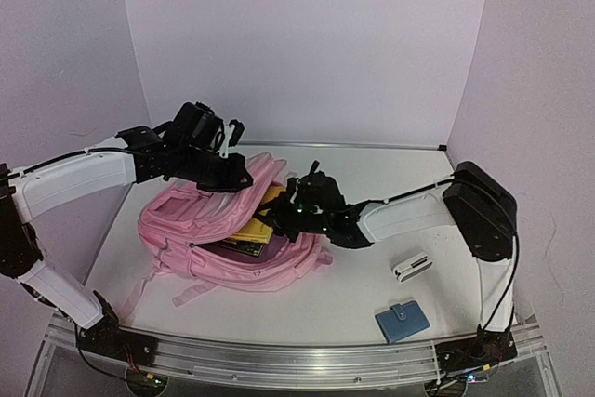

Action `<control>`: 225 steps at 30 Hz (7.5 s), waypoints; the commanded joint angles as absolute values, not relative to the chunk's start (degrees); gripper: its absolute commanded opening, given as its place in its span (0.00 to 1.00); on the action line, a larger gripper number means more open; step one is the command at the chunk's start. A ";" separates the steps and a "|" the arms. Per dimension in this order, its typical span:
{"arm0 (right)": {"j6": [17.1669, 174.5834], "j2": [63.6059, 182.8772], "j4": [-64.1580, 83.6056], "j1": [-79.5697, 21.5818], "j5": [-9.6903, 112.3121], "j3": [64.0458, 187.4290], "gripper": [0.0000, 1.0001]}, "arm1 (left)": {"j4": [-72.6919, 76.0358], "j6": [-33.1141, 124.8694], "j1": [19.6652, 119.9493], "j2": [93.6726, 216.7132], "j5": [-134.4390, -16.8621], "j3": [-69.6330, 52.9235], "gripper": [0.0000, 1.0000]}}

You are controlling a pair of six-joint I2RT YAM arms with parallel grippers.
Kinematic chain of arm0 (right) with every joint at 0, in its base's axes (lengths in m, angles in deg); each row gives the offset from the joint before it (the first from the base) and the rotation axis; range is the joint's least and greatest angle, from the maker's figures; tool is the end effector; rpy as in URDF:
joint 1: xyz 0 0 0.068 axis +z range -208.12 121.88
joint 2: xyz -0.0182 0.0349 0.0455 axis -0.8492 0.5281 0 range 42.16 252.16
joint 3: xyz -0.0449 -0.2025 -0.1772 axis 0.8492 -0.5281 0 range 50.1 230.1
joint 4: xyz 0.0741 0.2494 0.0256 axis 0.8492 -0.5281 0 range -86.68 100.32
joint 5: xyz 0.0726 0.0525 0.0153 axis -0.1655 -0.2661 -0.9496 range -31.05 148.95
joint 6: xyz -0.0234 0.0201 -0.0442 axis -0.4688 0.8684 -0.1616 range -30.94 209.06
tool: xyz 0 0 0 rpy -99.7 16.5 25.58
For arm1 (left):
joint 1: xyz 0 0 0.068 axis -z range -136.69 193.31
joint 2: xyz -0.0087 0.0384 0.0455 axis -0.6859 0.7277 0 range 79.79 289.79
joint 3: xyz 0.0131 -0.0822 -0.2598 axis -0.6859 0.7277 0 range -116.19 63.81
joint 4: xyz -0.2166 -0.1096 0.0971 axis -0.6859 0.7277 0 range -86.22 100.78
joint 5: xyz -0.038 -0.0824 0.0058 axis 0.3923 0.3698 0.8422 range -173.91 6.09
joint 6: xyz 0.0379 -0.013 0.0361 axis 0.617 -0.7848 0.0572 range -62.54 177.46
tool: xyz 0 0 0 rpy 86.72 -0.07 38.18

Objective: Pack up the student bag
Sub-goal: Place the book in the student bag, then zip the student bag at the center of the board.

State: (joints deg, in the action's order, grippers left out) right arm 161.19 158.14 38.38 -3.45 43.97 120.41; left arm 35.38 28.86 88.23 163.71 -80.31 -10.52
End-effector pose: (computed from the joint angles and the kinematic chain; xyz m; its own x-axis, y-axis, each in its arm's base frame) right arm 0.2545 0.3749 0.1848 -0.9394 0.2646 -0.2180 -0.1190 0.3447 0.9311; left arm 0.2293 -0.2319 0.3222 -0.7628 0.0862 -0.6409 0.4250 0.8137 -0.3964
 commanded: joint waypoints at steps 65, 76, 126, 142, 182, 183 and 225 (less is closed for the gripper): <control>121.20 155.02 6.38 18.05 79.13 129.98 0.71 | 30.09 14.91 56.41 139.39 -70.22 20.23 0.97; 108.74 165.21 -3.40 17.98 96.90 136.20 0.50 | 33.86 15.16 46.58 133.89 -69.26 24.94 1.00; 135.29 162.42 2.75 6.04 65.19 137.02 0.38 | 12.08 9.62 46.82 143.55 -46.72 37.93 0.24; 136.57 165.22 -1.02 5.95 71.36 140.27 0.09 | 11.70 9.14 46.82 143.35 -47.46 38.31 0.01; 128.05 142.39 17.67 -14.00 37.58 109.26 0.15 | 36.15 30.99 53.62 141.55 -83.13 10.16 0.74; 127.59 142.25 16.78 -14.00 38.68 109.25 0.23 | 35.83 31.46 56.30 141.83 -84.73 9.71 0.75; 114.65 147.90 -5.98 -2.33 66.32 123.49 0.00 | 20.87 47.66 93.34 165.18 -82.93 1.48 0.77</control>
